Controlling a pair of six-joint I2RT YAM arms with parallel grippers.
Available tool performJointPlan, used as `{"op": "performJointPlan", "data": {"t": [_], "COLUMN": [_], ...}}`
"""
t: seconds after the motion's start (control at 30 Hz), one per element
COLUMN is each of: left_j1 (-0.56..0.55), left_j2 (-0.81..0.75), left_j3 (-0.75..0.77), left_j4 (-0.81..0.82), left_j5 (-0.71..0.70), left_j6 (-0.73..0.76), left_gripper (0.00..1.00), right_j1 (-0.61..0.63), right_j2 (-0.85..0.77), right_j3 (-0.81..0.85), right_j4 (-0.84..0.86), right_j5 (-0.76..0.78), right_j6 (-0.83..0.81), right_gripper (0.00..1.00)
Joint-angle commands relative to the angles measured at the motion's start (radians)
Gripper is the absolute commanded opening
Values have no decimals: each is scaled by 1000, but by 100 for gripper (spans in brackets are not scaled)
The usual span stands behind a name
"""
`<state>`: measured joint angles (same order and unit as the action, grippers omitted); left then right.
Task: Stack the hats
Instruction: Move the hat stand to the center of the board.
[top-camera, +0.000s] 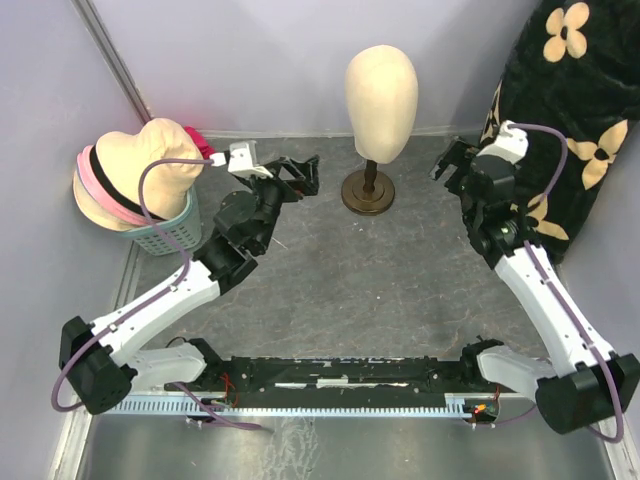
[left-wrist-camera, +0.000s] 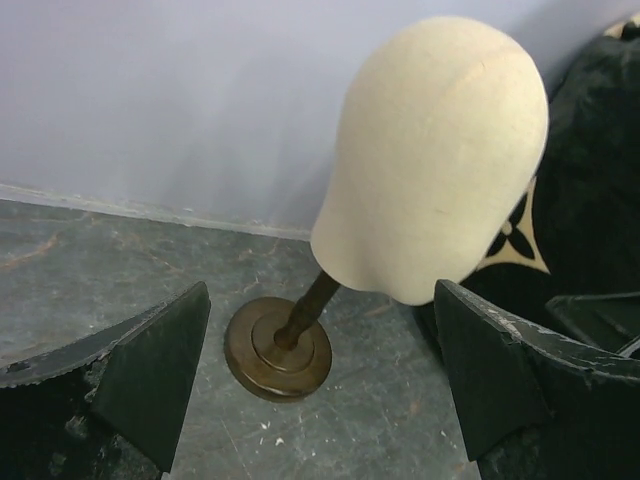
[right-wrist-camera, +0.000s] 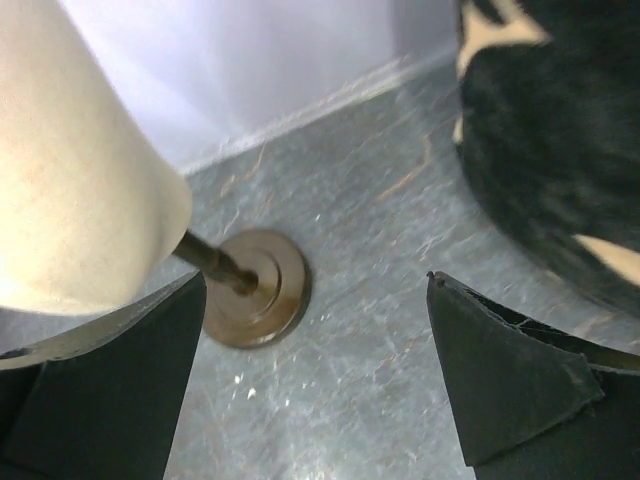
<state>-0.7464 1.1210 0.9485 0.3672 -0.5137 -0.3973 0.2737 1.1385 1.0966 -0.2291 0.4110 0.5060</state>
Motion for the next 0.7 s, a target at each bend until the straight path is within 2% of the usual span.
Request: {"op": "performJointPlan", "data": {"t": [0.0,0.03,0.07,0.1,0.2,0.27,0.37,0.53,0.67], "left_j1": [-47,-53,-59,-64,-75,-81,-82,-96,-114], "left_j2": [35,45,52,59,66,58,33,-11,-31], "left_j3": [70,77,85,91,101,88,43,-50,-85], "left_j4": [15,15,15,15,-4,-12,-18,-20,-22], "left_j5": [-49,-47,-46,-46,-48,-57,-89,-88,-98], "left_j6": [75,77,82,87,104,112,106,66,69], "left_gripper": [99,99,99,99,99,99,99,99,99], "right_j1": [-1,-1,-2,-3,-1,-1,6,105,265], "right_j2": [-105,-124,-135,-131,-78,-50,-87,-139,-122], "right_j3": [-102,-146,-181,-185,-108,-73,-191,-314,-364], "right_j4": [179,264,340,340,146,30,70,71,94], "right_j5": [150,82,50,45,17,-15,-92,-34,128], "right_j6": [-50,-77,-73,-51,-66,-61,-60,-80,-122], "right_gripper": [99,100,95,91,84,85,86,85,84]}}
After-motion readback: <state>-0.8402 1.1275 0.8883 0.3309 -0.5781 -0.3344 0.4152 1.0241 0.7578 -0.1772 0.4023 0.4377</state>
